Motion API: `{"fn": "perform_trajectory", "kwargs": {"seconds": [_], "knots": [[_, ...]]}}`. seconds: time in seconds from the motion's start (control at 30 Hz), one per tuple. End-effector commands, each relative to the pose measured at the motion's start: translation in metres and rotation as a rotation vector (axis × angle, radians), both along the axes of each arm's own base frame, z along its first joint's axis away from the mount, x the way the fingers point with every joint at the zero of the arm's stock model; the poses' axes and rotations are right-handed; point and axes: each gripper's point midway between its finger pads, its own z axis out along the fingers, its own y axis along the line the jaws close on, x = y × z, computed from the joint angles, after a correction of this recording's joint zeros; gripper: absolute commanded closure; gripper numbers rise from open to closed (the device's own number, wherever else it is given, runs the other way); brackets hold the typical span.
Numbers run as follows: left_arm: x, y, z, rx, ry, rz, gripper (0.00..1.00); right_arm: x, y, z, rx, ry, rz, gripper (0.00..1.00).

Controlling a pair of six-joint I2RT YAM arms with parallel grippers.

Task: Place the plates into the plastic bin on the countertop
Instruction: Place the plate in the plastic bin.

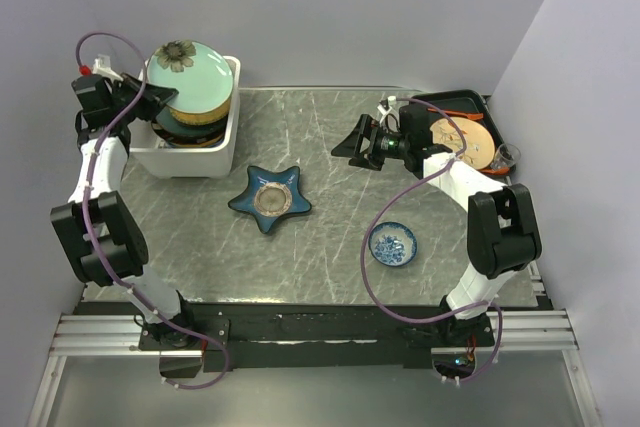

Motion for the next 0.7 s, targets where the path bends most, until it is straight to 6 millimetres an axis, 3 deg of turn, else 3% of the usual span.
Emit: {"fn": "perform_trajectory", "kwargs": {"seconds": [0.0,0.2,0.67], "knots": [[0.001,0.010,0.055,0.044,-0.167,0.045,0.99,0.009,0.002,0.016,0.016,-0.057,0.010,0.06],[0.012,0.026,0.030,0.016,-0.071,0.102,0.99,0.008,0.004,0.018,0.033,-0.057,0.016,0.06],[0.026,0.036,-0.022,-0.009,0.055,0.113,0.99,0.008,0.002,0.016,0.023,-0.055,0.011,0.06]]}}
